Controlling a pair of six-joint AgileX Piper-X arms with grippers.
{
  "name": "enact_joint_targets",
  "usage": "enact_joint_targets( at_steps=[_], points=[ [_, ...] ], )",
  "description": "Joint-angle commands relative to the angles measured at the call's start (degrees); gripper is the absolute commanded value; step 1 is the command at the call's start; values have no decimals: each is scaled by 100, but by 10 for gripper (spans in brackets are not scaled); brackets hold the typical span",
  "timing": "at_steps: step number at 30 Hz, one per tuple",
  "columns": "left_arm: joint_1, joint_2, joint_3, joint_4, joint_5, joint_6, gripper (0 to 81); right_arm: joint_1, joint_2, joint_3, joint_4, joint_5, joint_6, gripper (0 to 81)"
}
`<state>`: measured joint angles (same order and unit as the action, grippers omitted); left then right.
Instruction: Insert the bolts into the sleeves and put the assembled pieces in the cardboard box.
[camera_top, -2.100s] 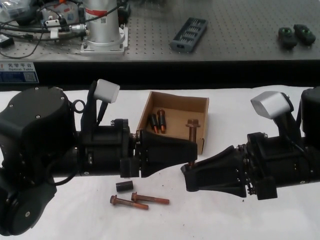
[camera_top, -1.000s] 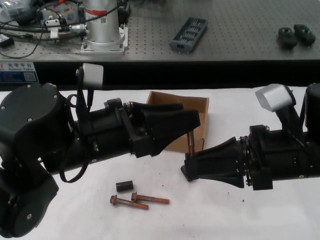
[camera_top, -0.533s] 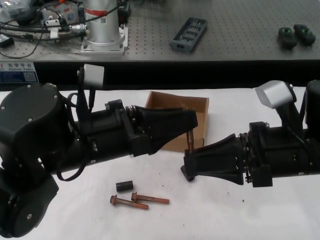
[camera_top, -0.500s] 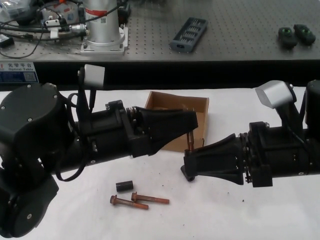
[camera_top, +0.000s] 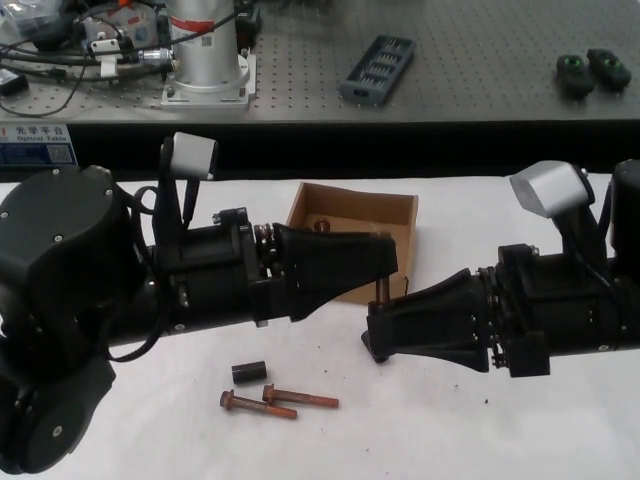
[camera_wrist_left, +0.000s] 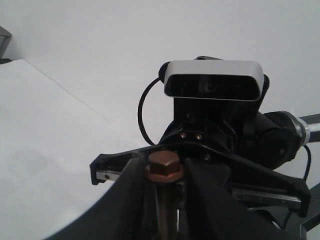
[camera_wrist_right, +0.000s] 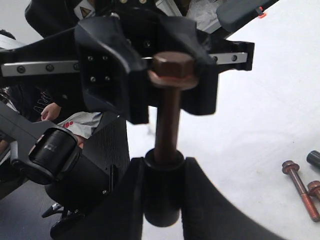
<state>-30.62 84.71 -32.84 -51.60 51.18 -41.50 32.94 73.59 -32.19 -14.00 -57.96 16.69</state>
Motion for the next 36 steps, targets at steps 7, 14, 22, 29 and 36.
enact_joint_targets(
  at_steps=[7, 14, 22, 29, 36],
  points=[
    [-6, -5, -56, -126, 488, -536, 333, -41, 11, -81, -95, 80, 1, 34],
    [-6, -5, -56, -242, 661, -900, 470, -41, 11, -81, -95, 80, 1, 34],
    [519, -5, -56, -381, -516, -869, 403, -293, 129, -365, 134, 206, -81, 34],
    [1035, -237, -56, 95, -1299, -564, 386, -576, 1297, -1780, 710, 558, -81, 34],
    [1033, -1459, -56, 3446, -2252, 889, 346, -590, 2931, -3468, 1523, 1347, -81, 34]
  ],
)
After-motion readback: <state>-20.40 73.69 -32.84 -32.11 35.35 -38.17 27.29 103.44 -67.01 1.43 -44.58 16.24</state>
